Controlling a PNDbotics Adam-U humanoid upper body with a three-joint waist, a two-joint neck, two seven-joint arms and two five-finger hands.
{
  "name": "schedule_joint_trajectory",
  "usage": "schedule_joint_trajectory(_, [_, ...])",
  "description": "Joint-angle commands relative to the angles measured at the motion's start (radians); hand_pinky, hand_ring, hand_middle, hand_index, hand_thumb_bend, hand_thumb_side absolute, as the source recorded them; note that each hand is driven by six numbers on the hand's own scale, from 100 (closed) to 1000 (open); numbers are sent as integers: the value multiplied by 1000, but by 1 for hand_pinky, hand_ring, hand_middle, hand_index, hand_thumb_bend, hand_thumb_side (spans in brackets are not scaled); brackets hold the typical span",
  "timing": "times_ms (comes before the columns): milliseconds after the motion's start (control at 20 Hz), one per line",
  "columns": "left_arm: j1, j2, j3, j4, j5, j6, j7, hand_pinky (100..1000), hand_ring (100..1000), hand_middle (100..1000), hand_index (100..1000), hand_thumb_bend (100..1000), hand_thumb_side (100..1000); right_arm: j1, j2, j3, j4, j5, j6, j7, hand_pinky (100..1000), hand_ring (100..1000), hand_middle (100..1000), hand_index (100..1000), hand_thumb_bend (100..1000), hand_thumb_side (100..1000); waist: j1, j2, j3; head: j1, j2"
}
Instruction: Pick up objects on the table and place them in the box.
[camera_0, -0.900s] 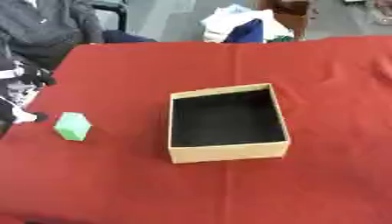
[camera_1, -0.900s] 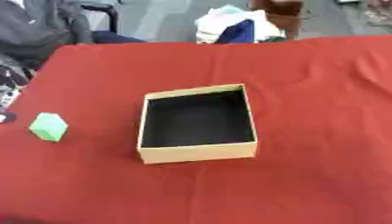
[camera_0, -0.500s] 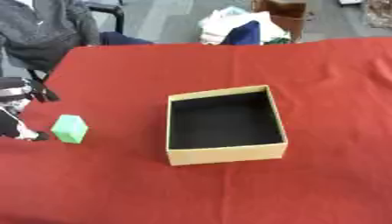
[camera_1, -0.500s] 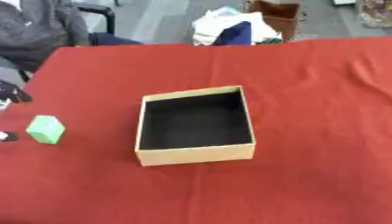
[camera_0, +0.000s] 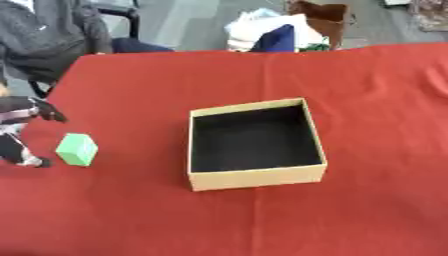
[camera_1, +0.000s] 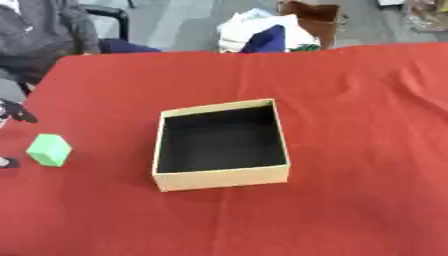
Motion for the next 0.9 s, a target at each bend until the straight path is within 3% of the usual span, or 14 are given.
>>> schedule_joint_trajectory(50, [-28, 16, -2, 29, -31, -14, 32, 889, 878, 823, 885, 545, 192, -14, -18, -1, -9, -5, -2, -1, 634, 741, 766, 866, 100, 540, 0, -11, -1, 0, -9])
schedule_joint_trajectory(300, [-63, -23, -18, 84, -67, -20, 76, 890, 877, 828, 891, 527, 190, -14, -16, -1, -9, -5, -2, -1, 633, 741, 766, 866, 100, 540, -1, -9, -3, 1, -12])
schedule_joint_trajectory(600, [-87, -54, -43, 123, -87, -38, 41, 879, 871, 812, 880, 510, 175, -15, -13, -1, -9, -7, -3, -1, 633, 741, 766, 866, 100, 542, 0, -6, -6, 2, -14])
schedule_joint_trajectory(800, [-92, -64, -49, 133, -92, -41, 13, 857, 837, 757, 843, 465, 123, -16, -12, -2, -9, -7, -3, -2, 634, 741, 766, 866, 100, 542, 1, -5, -6, 2, -16])
schedule_joint_trajectory(900, [-94, -66, -46, 135, -93, -35, 17, 822, 777, 662, 762, 420, 100, -16, -12, -2, -9, -7, -3, -2, 634, 741, 766, 866, 100, 543, 1, -5, -6, 1, -16])
